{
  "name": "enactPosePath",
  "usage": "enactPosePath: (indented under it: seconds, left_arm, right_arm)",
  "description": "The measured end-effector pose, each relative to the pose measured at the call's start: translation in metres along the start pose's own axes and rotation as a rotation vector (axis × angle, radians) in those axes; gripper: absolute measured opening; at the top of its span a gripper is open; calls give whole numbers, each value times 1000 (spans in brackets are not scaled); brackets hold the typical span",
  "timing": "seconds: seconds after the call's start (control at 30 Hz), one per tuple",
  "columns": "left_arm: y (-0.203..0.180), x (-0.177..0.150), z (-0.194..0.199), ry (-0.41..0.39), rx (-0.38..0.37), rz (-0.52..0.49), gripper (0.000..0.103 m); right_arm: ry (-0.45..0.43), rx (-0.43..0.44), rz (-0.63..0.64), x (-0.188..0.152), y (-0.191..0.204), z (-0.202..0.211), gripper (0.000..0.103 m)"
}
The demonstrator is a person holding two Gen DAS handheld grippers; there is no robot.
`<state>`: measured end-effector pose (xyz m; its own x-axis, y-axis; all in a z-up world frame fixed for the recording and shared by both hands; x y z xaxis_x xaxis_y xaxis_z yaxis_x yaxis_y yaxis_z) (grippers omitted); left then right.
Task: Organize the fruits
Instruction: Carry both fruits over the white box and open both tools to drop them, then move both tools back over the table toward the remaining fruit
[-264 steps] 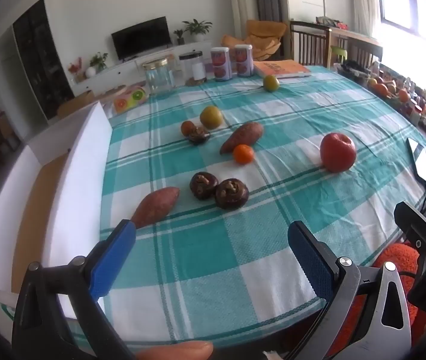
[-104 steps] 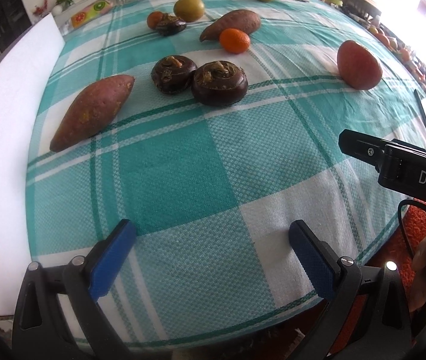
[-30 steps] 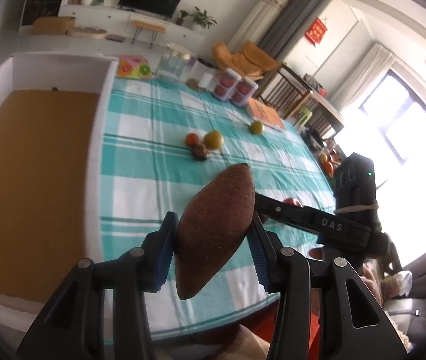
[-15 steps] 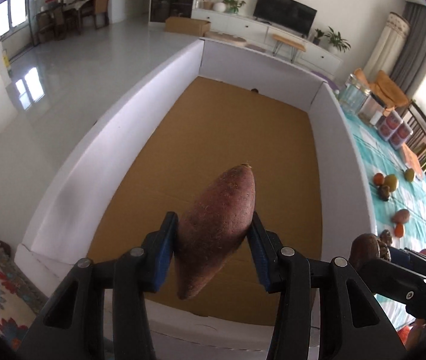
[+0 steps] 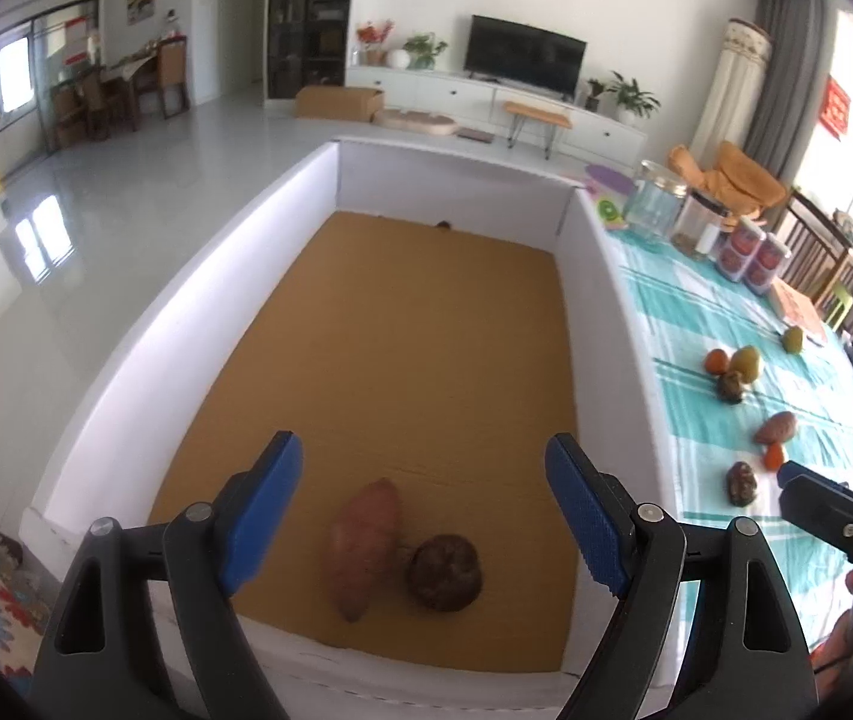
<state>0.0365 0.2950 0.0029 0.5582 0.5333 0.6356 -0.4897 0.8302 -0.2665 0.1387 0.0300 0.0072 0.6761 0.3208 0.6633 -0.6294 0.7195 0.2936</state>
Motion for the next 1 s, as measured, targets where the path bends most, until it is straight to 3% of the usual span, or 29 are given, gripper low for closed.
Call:
enactPosePath:
  seconds: [0.2, 0.33, 0.43, 0.57, 0.67, 1.0]
  left_arm:
    - [-56, -18, 13, -8, -120, -122, 86]
    - [-89, -34, 0, -19, -121, -225, 87]
    - [-106, -45, -14, 0, -71, -289, 87]
    - [-111, -53, -21, -41, 24, -358, 89]
    - [-107, -58, -30, 26, 30, -350, 89]
    - [-109, -76, -18, 14, 49, -392, 89]
  right_arm:
    - [45, -393, -89, -72, -102, 44, 96]
    - [47, -537, -177, -112, -154, 70, 96]
    - [39, -573, -253, -128, -177, 83, 96]
    - [32, -567, -281, -131, -186, 83, 96]
    - [42, -574, -258, -131, -182, 77, 96]
    - [64, -598, -279, -137, -186, 71, 96]
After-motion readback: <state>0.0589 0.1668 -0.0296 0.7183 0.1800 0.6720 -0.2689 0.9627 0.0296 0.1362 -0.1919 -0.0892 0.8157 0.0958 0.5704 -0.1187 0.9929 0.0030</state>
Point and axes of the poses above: each gripper's, at about its wrist camera, not at the fingertips, and z roughly against the way its jaws point, y to its left, x to its top, the point moved 2 cm from there along -z, roughly the way its jaws point, and after that the axes turned 13 degrees about z, right-handed, at the moved point
